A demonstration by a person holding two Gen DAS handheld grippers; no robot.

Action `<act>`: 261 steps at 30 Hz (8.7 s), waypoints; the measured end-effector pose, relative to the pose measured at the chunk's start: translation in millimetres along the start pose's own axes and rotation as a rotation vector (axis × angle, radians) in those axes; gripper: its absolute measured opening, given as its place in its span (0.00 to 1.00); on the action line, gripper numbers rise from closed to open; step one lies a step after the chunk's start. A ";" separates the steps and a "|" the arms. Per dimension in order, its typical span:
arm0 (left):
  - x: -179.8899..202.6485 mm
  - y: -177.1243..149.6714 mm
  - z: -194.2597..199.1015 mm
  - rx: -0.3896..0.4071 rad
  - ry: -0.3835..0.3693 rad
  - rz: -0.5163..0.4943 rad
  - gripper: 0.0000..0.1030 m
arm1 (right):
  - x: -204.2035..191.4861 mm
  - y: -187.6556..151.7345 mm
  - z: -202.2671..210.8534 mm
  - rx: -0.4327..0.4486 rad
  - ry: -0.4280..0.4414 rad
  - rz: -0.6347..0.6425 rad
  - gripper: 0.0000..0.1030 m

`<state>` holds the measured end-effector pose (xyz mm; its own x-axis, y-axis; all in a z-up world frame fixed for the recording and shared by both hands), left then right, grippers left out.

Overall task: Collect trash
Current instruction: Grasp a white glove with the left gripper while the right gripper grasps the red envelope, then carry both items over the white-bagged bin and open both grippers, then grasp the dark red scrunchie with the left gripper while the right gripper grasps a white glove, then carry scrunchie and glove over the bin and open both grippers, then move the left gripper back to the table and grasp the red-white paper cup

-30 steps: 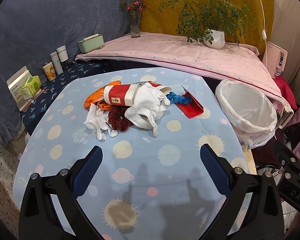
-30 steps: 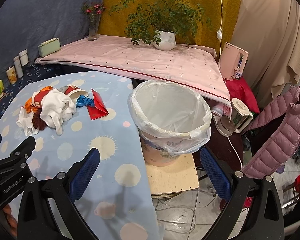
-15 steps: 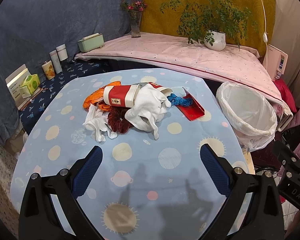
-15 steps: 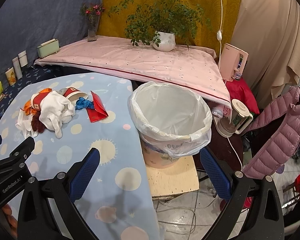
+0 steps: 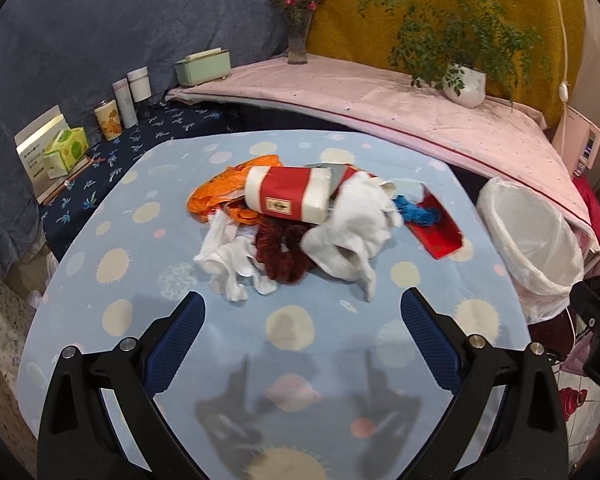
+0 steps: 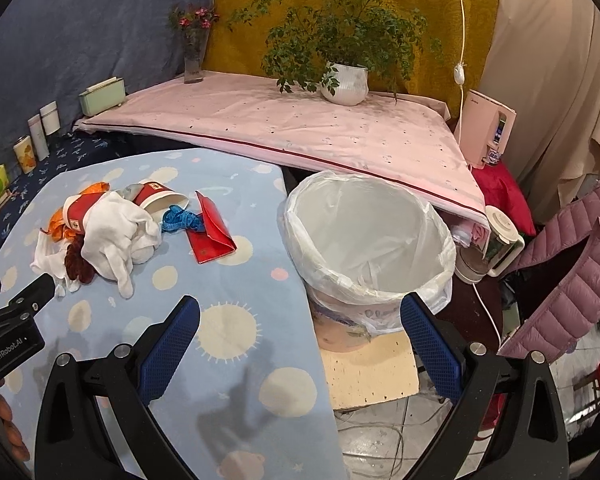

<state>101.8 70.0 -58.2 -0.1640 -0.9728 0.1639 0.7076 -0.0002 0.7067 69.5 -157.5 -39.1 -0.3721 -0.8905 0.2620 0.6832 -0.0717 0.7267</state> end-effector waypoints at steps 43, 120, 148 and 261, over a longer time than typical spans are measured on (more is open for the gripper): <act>-97.1 39.1 -35.3 -0.018 -0.153 0.146 0.08 | -98.3 44.2 -109.9 -0.097 0.149 0.031 0.01; -23.2 54.9 -44.8 -0.006 -0.167 0.141 0.86 | -47.1 51.3 -18.1 0.001 0.218 -0.103 0.73; -117.4 12.2 -90.5 -0.129 -0.105 0.271 0.85 | -202.0 41.4 -57.2 -0.149 0.349 -0.018 0.39; 213.5 110.9 -60.5 0.014 -0.538 -0.148 0.56 | 111.4 80.1 -70.8 0.022 0.088 -0.303 0.46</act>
<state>186.8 -151.8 13.5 -0.5910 -0.7073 0.3878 0.6416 -0.1208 0.7574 127.3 -294.3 3.3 -0.5002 -0.8656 -0.0242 0.5354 -0.3312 0.7770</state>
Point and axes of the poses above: each gripper's, at about its wrist camera, not at the fingertips, and z roughly against the way its jaws point, x to its right, y to its top, the point moved 6 cm from there along -z, roughly the way its jaws point, and after that the axes turned 14 degrees about -y, right-handed, at the moved point
